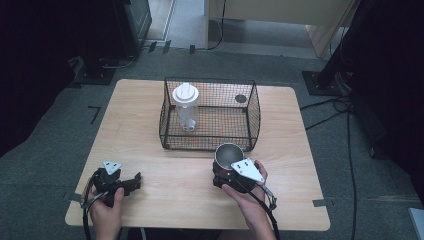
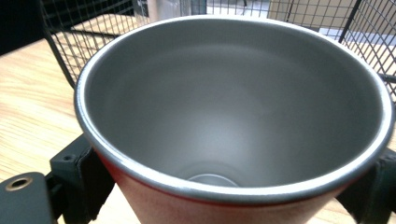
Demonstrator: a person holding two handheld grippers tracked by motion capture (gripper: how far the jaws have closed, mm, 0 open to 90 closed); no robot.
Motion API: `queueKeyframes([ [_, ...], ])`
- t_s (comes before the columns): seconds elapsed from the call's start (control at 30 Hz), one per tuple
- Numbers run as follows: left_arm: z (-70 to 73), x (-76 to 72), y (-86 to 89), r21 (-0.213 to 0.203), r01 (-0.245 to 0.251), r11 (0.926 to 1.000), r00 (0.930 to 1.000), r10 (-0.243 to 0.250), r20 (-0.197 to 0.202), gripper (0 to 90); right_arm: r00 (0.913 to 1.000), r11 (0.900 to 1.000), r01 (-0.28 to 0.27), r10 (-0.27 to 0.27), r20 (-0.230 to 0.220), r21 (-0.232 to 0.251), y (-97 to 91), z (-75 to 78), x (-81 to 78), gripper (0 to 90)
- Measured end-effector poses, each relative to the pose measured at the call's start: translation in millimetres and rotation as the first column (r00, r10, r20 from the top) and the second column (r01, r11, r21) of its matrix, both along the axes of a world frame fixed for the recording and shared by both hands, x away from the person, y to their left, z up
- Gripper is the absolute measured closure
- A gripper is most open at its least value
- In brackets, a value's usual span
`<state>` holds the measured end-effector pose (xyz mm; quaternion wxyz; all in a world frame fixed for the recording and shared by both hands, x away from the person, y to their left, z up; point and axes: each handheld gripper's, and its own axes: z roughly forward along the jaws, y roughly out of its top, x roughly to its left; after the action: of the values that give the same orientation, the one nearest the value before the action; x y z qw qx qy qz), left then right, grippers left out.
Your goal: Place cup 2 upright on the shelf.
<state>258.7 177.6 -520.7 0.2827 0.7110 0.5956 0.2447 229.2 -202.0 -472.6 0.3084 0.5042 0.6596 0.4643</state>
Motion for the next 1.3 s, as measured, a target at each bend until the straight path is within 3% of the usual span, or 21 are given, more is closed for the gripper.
queueKeyframes([
  [0.27, -0.1, 0.0, -0.1, -0.001, -0.001, 1.0000, 1.0000, 0.001, 0.001, 0.0, 0.9981, 0.9996, -0.018, 0.017, 0.060, 0.023, 0.1, 15.9, -2.1, 7.8],
  [0.73, -0.1, 0.0, -0.1, -0.001, -0.001, 1.0000, 1.0000, 0.001, 0.001, 0.0, 0.9936, 0.9994, -0.020, 0.016, 0.112, 0.030, 4.0, 38.8, 1.7, 7.8],
  [1.3, 0.0, 0.1, -0.1, -0.001, -0.001, 1.0000, 1.0000, 0.001, 0.001, 0.0, 0.9786, 0.9992, 0.002, -0.010, 0.206, 0.039, 5.1, 61.8, 11.9, 7.9],
])
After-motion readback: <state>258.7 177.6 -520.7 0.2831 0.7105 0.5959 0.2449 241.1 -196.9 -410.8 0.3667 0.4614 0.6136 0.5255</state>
